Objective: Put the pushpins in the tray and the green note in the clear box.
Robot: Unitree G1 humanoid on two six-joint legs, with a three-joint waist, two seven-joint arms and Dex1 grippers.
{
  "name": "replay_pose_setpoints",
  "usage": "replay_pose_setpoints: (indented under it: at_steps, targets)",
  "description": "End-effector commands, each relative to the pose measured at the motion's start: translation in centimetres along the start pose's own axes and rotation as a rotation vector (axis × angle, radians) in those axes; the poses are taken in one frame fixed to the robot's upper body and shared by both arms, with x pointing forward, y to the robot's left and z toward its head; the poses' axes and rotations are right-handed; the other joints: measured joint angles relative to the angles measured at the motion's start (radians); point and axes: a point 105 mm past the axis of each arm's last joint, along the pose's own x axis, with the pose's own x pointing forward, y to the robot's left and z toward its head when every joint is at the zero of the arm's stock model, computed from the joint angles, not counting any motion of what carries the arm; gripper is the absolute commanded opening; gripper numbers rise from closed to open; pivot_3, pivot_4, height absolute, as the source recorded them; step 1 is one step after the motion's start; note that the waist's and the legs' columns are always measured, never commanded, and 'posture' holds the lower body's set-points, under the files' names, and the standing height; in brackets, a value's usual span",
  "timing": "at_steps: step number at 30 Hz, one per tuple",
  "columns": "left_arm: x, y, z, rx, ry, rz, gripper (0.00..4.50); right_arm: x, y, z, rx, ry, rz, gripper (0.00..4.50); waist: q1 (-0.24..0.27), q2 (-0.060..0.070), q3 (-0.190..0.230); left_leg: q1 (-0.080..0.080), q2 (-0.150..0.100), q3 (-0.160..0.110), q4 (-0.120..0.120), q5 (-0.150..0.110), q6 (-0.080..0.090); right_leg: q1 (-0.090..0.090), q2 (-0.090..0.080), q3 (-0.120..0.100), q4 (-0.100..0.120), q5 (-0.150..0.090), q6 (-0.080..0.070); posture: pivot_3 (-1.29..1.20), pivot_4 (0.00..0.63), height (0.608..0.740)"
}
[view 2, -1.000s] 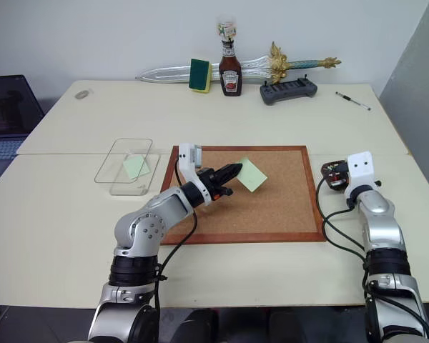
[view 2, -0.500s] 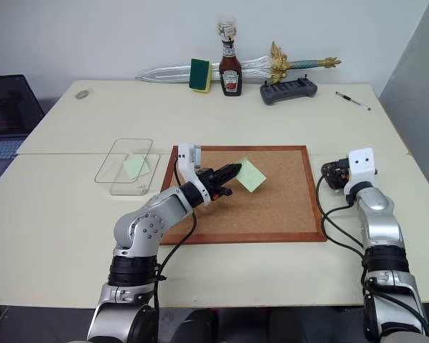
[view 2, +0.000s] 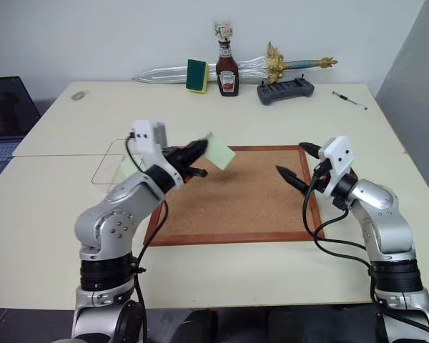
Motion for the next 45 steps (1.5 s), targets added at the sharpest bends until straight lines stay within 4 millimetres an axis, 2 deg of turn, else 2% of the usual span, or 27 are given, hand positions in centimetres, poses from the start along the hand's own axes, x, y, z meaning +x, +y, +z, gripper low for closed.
replay_pose_setpoints:
  at_steps: [1, 5, 7, 13, 15, 17, 18, 21, 27, 28, 30, 31, 37, 38, 43, 45]
  targets:
    - [-2.5, 4.8, 2.0, 0.175, -0.001, 0.191, 0.00, 2.6, 2.1, 3.2, -0.018, -0.055, 0.180, 4.47, -0.008, 0.000, 0.002, 0.000, 0.000, 0.000, 0.000, 0.000, 0.000, 0.000, 0.000, 0.000, 0.000, 0.000, 0.000, 0.00, 0.150, 0.740]
    - [-4.3, 10.0, 2.6, 0.248, 0.034, 0.389, 0.00, 5.1, 2.8, 4.0, 0.000, -0.024, 0.249, 4.47, -0.001, 0.000, 0.002, 0.000, 0.001, -0.003, 0.000, 0.000, 0.000, -0.001, 0.002, -0.001, 0.000, 0.000, 0.000, 0.00, 0.150, 0.740]
    - [-4.8, 11.4, 2.9, 0.281, 0.039, 0.443, 0.00, 6.0, 3.1, 4.2, 0.006, -0.018, 0.271, 4.47, 0.003, 0.000, 0.003, 0.000, 0.001, -0.003, -0.001, 0.000, 0.000, -0.001, 0.001, -0.001, 0.000, 0.000, 0.000, 0.00, 0.150, 0.740]
    - [-4.7, 13.7, 3.6, 0.353, 0.040, 0.494, 0.00, 7.3, 5.2, 4.7, 0.010, -0.047, 0.373, 4.47, 0.021, -0.001, 0.003, -0.004, 0.000, -0.004, -0.002, 0.000, -0.001, -0.004, 0.000, -0.002, -0.001, 0.000, -0.001, 0.00, 0.150, 0.740]
    - [-4.6, 14.3, 3.7, 0.355, 0.035, 0.511, 0.00, 7.4, 5.5, 4.7, 0.017, -0.047, 0.386, 4.47, 0.021, -0.001, 0.003, -0.010, -0.001, -0.004, -0.001, 0.002, -0.004, -0.010, 0.000, -0.002, 0.000, 0.000, -0.001, 0.00, 0.150, 0.740]
    - [-4.7, 15.2, 3.6, 0.360, 0.042, 0.535, 0.38, 7.2, 6.0, 4.7, 0.020, -0.048, 0.409, 4.50, 0.019, -0.001, 0.003, -0.015, -0.001, -0.003, 0.000, 0.003, -0.005, -0.015, -0.001, -0.002, 0.001, 0.000, -0.001, 0.00, 0.150, 0.740]
    - [-4.7, 15.4, 3.5, 0.362, 0.043, 0.538, 0.43, 7.2, 6.1, 4.7, 0.021, -0.048, 0.418, 4.50, 0.018, -0.001, 0.003, -0.015, -0.001, -0.004, 0.000, 0.003, -0.005, -0.016, -0.001, -0.002, 0.002, 0.000, -0.001, 0.00, 0.150, 0.740]
    - [-4.2, 15.2, 3.1, 0.374, 0.061, 0.505, 1.19, 6.5, 6.8, 4.6, -0.003, -0.034, 0.470, 4.50, 0.016, -0.001, 0.003, -0.015, 0.000, -0.003, 0.000, 0.003, -0.005, -0.016, -0.001, -0.003, 0.001, 0.001, -0.003, 0.00, 0.150, 0.740]
    - [-3.5, 14.4, 2.9, 0.379, 0.070, 0.452, 2.18, 6.1, 6.7, 4.3, -0.017, -0.015, 0.462, 4.50, 0.014, -0.001, 0.003, -0.015, 0.000, -0.003, 0.000, 0.003, -0.005, -0.016, -0.001, -0.003, 0.001, 0.001, -0.003, 0.00, 0.150, 0.740]
    - [-3.4, 14.2, 2.8, 0.381, 0.073, 0.442, 2.53, 6.1, 6.7, 4.3, -0.017, -0.014, 0.460, 4.50, 0.013, -0.001, 0.003, -0.015, 0.000, -0.003, 0.000, 0.003, -0.005, -0.016, -0.001, -0.003, 0.001, 0.001, -0.003, 0.00, 0.150, 0.740]
    - [-3.3, 13.9, 2.8, 0.385, 0.076, 0.431, 2.77, 6.1, 6.8, 4.2, -0.012, -0.013, 0.457, 4.50, 0.012, -0.001, 0.003, -0.015, 0.000, -0.003, 0.000, 0.003, -0.005, -0.016, -0.001, -0.003, 0.002, 0.001, -0.002, 0.00, 0.150, 0.740]
    - [-3.3, 13.8, 2.9, 0.408, 0.080, 0.422, 3.09, 6.0, 6.8, 4.2, -0.011, -0.011, 0.455, 4.50, 0.011, -0.001, 0.003, -0.015, 0.000, -0.003, 0.000, 0.003, -0.005, -0.016, -0.001, -0.003, 0.002, 0.001, -0.002, 0.00, 0.150, 0.740]
    - [-3.1, 13.0, 2.1, 0.526, 0.137, 0.351, 4.31, 6.0, 6.6, 4.1, -0.003, -0.010, 0.442, 4.50, 0.007, -0.001, 0.003, -0.015, 0.000, -0.003, 0.000, 0.003, -0.005, -0.016, -0.001, -0.003, 0.002, 0.001, -0.002, 0.00, 0.150, 0.740]
    - [-3.2, 12.9, 1.9, 0.536, 0.151, 0.338, 4.45, 6.1, 6.6, 4.2, -0.002, -0.012, 0.441, 4.50, 0.006, -0.001, 0.003, -0.015, 0.000, -0.003, 0.000, 0.003, -0.005, -0.016, -0.001, -0.003, 0.002, 0.001, -0.003, 0.00, 0.150, 0.740]
    - [-3.0, 11.7, 0.3, 0.545, 0.209, 0.233, 4.45, 6.3, 6.5, 4.3, -0.001, -0.023, 0.431, 4.50, -0.002, -0.001, 0.003, -0.015, 0.000, -0.003, 0.000, 0.003, -0.005, -0.016, -0.001, -0.003, 0.002, 0.001, -0.003, 0.00, 0.150, 0.740]
    - [-3.0, 11.3, 0.1, 0.607, 0.224, 0.199, 4.45, 6.4, 6.4, 4.4, -0.001, -0.024, 0.428, 4.50, -0.004, -0.001, 0.003, -0.015, 0.000, -0.003, 0.000, 0.003, -0.005, -0.016, -0.001, -0.003, 0.002, 0.001, -0.003, 0.00, 0.150, 0.740]
